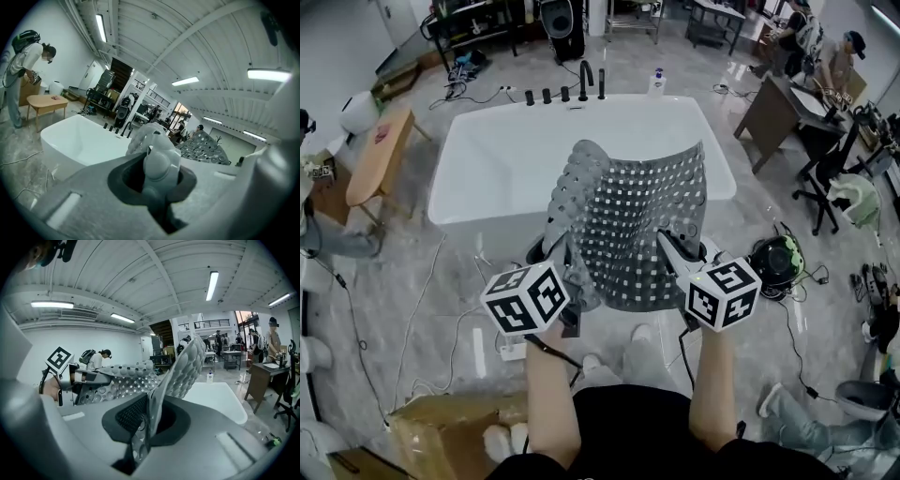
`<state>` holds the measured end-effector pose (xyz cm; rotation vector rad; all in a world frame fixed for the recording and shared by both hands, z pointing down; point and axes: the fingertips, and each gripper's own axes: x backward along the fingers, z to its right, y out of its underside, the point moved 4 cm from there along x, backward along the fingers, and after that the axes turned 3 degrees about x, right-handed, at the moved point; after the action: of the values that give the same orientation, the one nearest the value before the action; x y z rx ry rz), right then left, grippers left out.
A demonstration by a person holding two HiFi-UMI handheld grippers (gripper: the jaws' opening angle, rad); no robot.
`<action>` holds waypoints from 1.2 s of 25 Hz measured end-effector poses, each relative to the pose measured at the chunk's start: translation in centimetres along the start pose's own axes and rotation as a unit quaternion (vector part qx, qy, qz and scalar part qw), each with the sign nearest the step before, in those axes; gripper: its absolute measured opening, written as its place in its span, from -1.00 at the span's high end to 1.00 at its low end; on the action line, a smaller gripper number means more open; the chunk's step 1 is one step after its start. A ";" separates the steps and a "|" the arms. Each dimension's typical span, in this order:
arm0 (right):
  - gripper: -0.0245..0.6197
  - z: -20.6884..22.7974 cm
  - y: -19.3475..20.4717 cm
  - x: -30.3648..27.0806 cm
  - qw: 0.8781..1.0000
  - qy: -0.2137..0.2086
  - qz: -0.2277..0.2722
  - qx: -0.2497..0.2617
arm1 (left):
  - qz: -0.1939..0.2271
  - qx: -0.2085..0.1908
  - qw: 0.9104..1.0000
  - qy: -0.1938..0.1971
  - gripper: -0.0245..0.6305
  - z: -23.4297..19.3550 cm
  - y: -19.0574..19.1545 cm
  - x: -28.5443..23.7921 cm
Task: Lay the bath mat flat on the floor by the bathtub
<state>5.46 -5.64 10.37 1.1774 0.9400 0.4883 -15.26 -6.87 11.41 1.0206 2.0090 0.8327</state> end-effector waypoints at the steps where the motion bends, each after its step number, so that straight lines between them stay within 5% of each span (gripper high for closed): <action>1: 0.85 0.6 -0.1 -0.6 1.000 -0.007 -0.002 -0.001 | -0.001 -0.001 1.000 -0.006 0.86 0.1 -0.1 -0.6; 20: 0.85 11.9 2.8 -6.9 0.994 -0.082 -0.049 -0.048 | -0.021 0.019 0.995 -0.099 0.86 1.3 2.6 -9.1; 30: 0.85 9.6 7.1 -13.1 0.989 -0.058 -0.101 -0.096 | -0.086 0.037 0.991 -0.097 0.86 -6.5 4.1 -11.0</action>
<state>7.19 -18.51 22.48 0.9163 0.8806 0.3365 -14.30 -15.64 21.48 0.9171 1.9398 0.5485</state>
